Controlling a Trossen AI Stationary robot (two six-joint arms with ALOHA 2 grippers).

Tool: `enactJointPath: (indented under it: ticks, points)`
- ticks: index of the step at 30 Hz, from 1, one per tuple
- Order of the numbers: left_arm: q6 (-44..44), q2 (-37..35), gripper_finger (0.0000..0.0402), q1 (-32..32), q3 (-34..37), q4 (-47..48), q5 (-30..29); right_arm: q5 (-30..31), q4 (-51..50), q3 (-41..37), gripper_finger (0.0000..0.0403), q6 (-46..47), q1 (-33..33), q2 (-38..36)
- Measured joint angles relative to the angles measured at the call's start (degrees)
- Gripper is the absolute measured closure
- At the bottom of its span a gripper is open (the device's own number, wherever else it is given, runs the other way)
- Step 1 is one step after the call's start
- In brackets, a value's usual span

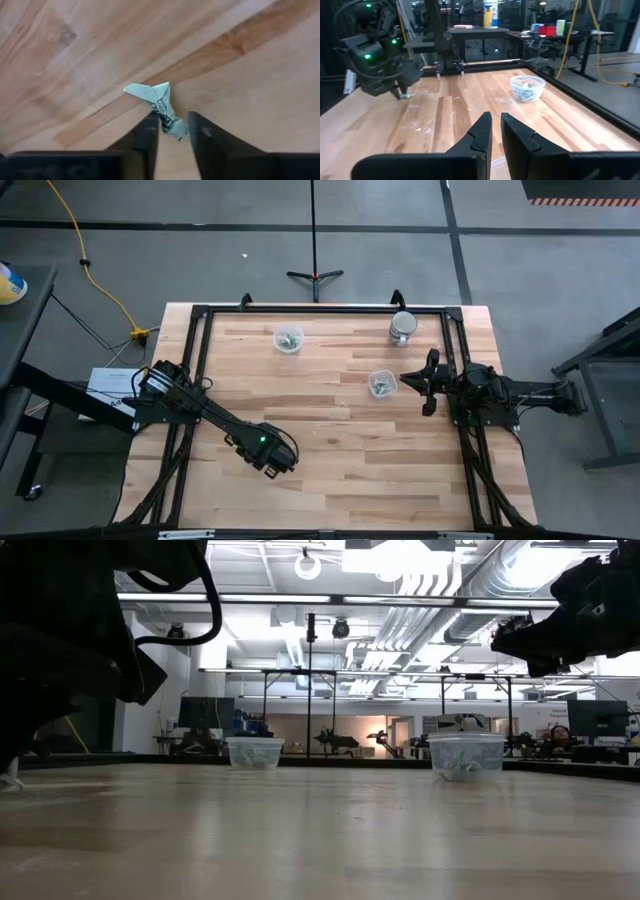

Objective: Pick and place Stevia / Truvia into bins
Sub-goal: Put the stevia packet into the round transparent container

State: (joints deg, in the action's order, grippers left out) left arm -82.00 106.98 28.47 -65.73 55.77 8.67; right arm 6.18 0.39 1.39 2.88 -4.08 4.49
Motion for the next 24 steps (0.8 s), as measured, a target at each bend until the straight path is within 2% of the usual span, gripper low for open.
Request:
enactJointPath:
  ticks: [4, 6, 8, 10, 13, 18, 20, 24]
  points:
    - [6.55, 0.02, 0.0339, -0.60, 0.02, -0.27, -2.01, -1.01, -0.14, 0.00, 0.0371, 1.30, -0.02, 0.00]
    - [11.63, -0.31, 0.0367, -1.64, 0.03, 0.31, -8.76, -1.01, -0.14, 0.00, 0.0370, 1.37, 0.00, 0.00]
    - [13.99, -1.10, 0.0367, -3.90, 0.03, -0.64, -20.72, -1.01, -0.10, 0.00, 0.0371, 1.32, 0.00, 0.00]
    - [17.55, -1.89, 0.0365, -7.13, -1.09, -0.57, -28.43, -0.64, 0.12, 0.00, 0.0370, 1.24, 0.00, 0.00]
    - [26.61, -4.41, 0.0351, -11.50, -4.24, -0.74, -36.79, 0.41, 0.73, 0.00, 0.0371, 1.19, -0.02, 0.00]
    - [42.00, -7.74, 0.0364, -22.92, -8.20, -0.63, -48.54, 1.44, 1.06, -0.02, 0.0371, 1.17, -0.02, 0.00]
    - [46.94, -8.73, 0.0364, -29.09, -8.94, -0.80, -48.56, 1.58, 1.16, -0.02, 0.0371, 1.18, -0.01, 0.00]
    - [57.39, -8.53, 0.0364, -41.93, -9.02, -4.96, -37.59, 2.57, 1.16, -0.02, 0.0371, 1.17, -0.02, 0.00]
